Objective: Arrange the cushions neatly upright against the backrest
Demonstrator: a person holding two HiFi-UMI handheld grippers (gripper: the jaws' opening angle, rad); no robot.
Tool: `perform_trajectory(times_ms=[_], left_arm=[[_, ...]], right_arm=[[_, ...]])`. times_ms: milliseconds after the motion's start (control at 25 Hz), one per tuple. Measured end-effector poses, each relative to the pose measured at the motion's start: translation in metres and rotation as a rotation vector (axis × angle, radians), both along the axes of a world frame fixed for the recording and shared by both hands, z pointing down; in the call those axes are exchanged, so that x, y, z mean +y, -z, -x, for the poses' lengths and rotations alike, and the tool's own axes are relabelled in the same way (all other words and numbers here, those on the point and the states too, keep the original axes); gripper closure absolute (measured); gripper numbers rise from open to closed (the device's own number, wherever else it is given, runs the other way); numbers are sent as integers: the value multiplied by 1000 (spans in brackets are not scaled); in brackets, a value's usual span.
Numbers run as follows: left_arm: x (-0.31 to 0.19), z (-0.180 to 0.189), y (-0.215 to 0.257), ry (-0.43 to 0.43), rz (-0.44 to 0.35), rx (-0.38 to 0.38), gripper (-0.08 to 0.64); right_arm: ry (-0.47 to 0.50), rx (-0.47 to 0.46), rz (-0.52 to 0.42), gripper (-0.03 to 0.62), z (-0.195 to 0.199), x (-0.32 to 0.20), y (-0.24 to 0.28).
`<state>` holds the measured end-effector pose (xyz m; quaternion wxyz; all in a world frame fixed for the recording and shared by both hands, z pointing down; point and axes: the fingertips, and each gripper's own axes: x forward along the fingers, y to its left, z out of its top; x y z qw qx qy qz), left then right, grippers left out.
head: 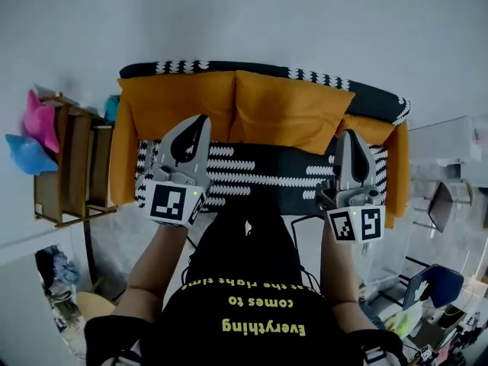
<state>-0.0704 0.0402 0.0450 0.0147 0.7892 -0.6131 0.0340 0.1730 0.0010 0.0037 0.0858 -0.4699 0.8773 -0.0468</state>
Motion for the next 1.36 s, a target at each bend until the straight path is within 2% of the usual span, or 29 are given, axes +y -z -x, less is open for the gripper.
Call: perform_trajectory(times_ms=[80,160,360,640,1360], left_arm=[[6,-10,15,6,-40,-94,560],[14,-19,25,24,-53,-112,560],[20,-39,33,46,-38,-70,560],[15,-68,43,28,-40,-32,560],[-6,-70,39,47,-45,-16,560]], right_arm=[[27,-4,13,580,6,6,2],[66,10,25,581,13,16,1],[103,44,24,581,9,26,5],[66,39,-11,581,-22,11,20],[61,68,-11,581,-32,-10,15]])
